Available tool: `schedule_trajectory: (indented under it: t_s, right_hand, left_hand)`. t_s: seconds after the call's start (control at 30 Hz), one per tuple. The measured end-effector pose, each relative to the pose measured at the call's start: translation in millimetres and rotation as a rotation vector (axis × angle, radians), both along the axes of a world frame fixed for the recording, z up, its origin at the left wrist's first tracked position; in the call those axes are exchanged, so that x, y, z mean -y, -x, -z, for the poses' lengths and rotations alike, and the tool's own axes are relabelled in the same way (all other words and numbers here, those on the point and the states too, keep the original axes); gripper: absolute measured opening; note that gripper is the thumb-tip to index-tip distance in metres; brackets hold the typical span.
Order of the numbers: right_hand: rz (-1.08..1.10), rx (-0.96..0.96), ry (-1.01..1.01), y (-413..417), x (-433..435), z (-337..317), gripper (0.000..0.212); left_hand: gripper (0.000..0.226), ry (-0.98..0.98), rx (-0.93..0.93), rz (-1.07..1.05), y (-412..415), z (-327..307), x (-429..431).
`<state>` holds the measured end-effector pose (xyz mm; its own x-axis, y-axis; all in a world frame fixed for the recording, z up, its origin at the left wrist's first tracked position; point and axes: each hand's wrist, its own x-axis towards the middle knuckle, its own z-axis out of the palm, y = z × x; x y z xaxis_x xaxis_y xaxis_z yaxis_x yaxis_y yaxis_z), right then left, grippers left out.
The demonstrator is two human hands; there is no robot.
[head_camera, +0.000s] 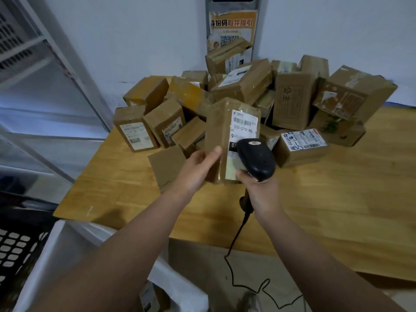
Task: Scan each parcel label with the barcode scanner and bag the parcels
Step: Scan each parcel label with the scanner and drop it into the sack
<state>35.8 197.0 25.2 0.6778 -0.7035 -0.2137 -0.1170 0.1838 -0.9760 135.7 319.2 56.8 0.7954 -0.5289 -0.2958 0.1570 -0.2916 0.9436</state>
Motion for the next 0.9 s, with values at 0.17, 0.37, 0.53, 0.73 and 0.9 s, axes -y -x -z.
schedule_trajectory:
  t_s: [0.17, 0.37, 0.53, 0.73, 0.9]
  right_hand:
    - [-0.065, -0.014, 0.105, 3, -6, 0, 0.040]
    - [0.028, -0.015, 0.441, 16, -9, -25, 0.032]
    - [-0.099, -0.049, 0.281, 15, -3, -39, 0.027]
    - [-0.066, -0.094, 0.254, 17, -3, -51, 0.027]
    - [-0.103, -0.122, 0.219, 19, -4, -53, 0.023]
  left_hand:
    - [0.056, -0.017, -0.039, 0.008, -6, 2, -2]
    - [0.024, -0.024, -0.109, -0.054, -7, 10, -16]
    - [0.040, -0.022, -0.037, -0.050, -8, 15, -14]
    - [0.066, -0.012, -0.058, -0.095, -16, 31, -3]
    - [0.077, -0.005, -0.063, -0.096, -22, 43, 1]
